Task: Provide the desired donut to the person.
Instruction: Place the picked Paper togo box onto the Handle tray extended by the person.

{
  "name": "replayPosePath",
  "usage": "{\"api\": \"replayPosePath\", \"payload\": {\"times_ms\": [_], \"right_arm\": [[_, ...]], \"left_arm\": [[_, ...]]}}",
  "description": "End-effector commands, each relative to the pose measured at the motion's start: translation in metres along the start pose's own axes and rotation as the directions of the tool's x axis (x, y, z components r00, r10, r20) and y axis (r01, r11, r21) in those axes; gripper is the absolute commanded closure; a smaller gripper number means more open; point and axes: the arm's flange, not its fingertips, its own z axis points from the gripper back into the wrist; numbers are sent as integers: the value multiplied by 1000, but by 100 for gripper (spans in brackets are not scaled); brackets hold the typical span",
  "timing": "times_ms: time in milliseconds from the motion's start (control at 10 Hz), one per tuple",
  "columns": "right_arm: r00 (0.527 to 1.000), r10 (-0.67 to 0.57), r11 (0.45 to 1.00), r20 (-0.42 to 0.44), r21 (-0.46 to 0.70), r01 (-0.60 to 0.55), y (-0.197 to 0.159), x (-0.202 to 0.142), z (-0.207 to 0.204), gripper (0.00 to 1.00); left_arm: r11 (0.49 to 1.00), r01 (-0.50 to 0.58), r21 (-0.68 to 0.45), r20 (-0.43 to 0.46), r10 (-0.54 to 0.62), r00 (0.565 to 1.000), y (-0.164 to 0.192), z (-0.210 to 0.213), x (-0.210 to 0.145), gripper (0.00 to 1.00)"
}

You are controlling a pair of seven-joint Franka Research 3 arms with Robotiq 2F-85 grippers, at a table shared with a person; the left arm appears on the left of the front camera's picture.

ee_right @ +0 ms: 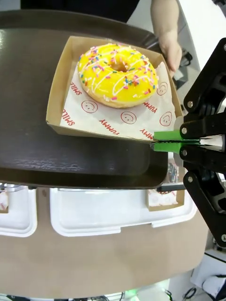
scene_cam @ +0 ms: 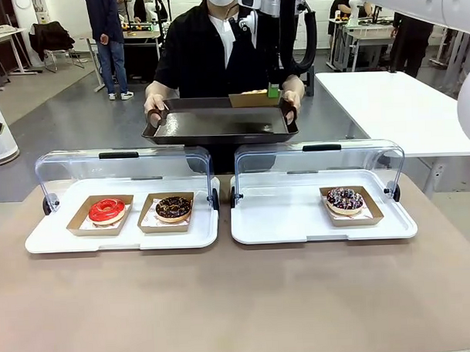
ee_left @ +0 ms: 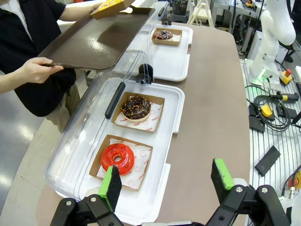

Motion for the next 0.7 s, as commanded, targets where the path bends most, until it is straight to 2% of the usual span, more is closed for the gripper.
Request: {"api": "replayPosePath", "payload": {"times_ms": [0, 600], "right_arm": [[1000, 23, 999, -6, 29, -23, -13, -2, 3, 99], [1000, 11, 997, -5, 79, -11, -12, -25, -27, 99]], "left_arm": [[1000, 12, -2, 20, -12, 1000, 0, 0, 1, 0], [1000, 12, -2, 20, -12, 1000, 0, 0, 1, 0]]}}
